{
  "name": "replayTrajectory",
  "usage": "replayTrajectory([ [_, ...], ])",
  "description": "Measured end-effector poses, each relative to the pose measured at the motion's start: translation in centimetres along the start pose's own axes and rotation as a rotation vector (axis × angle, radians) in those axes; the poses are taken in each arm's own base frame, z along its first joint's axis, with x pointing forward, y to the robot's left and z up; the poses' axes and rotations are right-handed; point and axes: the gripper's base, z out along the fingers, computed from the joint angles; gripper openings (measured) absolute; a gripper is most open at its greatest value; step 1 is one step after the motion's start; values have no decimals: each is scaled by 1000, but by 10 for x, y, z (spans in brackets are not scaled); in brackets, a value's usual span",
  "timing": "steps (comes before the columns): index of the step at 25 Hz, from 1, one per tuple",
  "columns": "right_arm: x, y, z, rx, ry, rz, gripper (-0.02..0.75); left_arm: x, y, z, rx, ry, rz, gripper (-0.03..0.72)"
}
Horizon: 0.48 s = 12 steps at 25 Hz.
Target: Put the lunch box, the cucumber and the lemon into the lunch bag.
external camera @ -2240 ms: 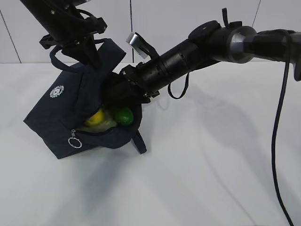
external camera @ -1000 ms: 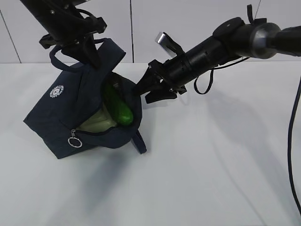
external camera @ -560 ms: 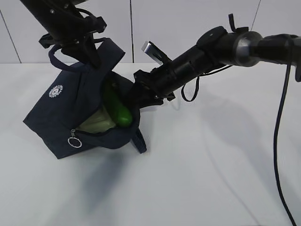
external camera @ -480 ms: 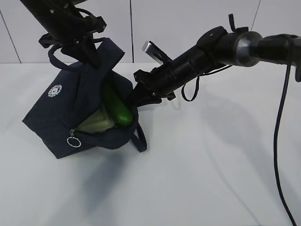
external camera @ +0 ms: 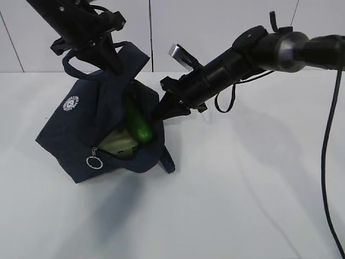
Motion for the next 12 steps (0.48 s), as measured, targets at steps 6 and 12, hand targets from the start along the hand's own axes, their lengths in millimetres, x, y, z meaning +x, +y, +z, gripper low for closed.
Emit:
replayTrajectory([
  [6,-7,24,-50,47,-4,-53,11,2,-19,5,105,3,5,-8],
  [12,-12,47,-106,150,-58,-74,11,1,-39,6,247,-12,-27,-8],
])
